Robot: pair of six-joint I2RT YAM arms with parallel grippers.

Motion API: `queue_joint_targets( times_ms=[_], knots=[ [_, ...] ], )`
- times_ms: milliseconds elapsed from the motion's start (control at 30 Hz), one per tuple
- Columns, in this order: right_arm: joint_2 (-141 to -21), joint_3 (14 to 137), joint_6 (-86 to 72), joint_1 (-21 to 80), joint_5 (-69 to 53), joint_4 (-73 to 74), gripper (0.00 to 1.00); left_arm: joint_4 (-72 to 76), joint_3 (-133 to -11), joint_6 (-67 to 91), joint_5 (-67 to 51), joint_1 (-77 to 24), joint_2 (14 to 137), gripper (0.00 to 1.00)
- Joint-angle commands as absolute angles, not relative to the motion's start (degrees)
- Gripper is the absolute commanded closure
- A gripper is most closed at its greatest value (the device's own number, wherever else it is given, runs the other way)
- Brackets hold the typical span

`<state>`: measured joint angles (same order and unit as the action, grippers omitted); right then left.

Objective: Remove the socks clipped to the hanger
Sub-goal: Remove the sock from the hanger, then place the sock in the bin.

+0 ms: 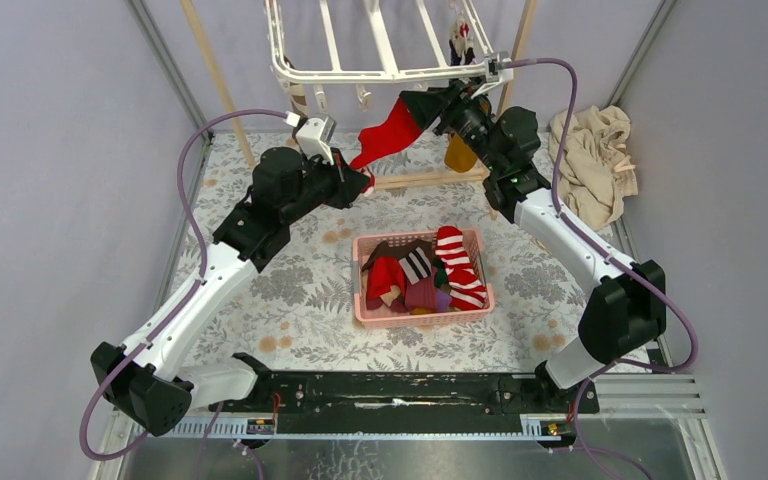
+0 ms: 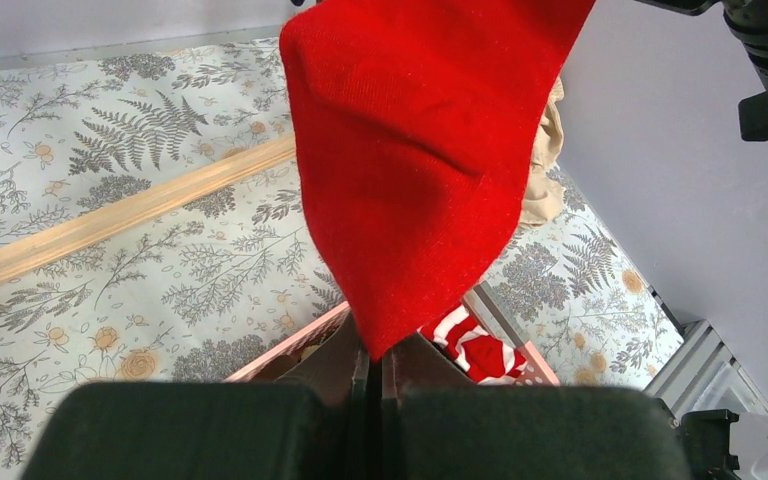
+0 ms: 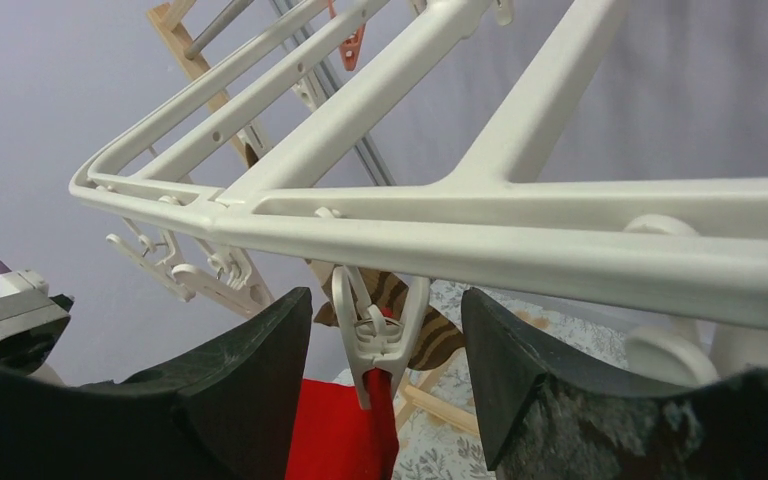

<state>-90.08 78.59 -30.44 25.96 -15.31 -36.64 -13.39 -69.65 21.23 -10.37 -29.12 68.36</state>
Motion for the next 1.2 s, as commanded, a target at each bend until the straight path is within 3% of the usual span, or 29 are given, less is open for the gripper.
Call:
queue_joint_targets(
  times_ms=[0,167,367,433,500,533,600,667,900,1167],
  knots=[
    [-88.71,80.38,-30.53,26.46,-12.69,-41.48,0.36,-12.65,-69.20,21.45,-11.44,-28.62,67.62,0.98],
    [-87.99,79.64,-30.41,26.46,-11.75,-41.92,0.41,-12.68,-68.98,21.49,-11.34,-28.65,67.85,0.98],
    [-87.87,79.61,-30.51,26.44,-11.58,-41.57,0.82,-12.85,-68.68,21.58,-11.73,-28.65,67.56,0.98],
    [-87.89,79.39,-30.56,26.45,-11.76,-41.57,0.84,-12.96,-68.66,21.69,-12.18,-28.65,67.27,0.98],
    [-87.81,79.21,-30.79,26.50,-11.74,-41.40,0.80,-13.40,-68.66,21.87,-12.91,-28.65,66.99,0.98],
    [-87.68,78.99,-30.86,26.46,-11.71,-41.40,0.73,-13.56,-68.68,22.03,-13.41,-28.59,66.67,0.98],
    [-87.23,78.67,-30.97,26.41,-12.07,-40.47,0.42,-13.43,-68.54,22.84,-15.44,-28.65,66.08,0.98],
    [-86.25,78.35,-30.09,26.45,-12.80,-38.10,0.32,-12.35,-68.40,24.84,-19.44,-28.72,65.84,0.98],
    [-77.58,68.66,-27.19,25.45,-10.43,-29.89,0.25,-10.34,-67.07,27.70,-23.63,-33.83,66.40,0.96],
    [-68.35,53.81,-37.72,10.28,-18.66,-34.39,0.24,-6.40,-58.98,30.38,-20.45,-41.73,66.68,0.90]
  ],
)
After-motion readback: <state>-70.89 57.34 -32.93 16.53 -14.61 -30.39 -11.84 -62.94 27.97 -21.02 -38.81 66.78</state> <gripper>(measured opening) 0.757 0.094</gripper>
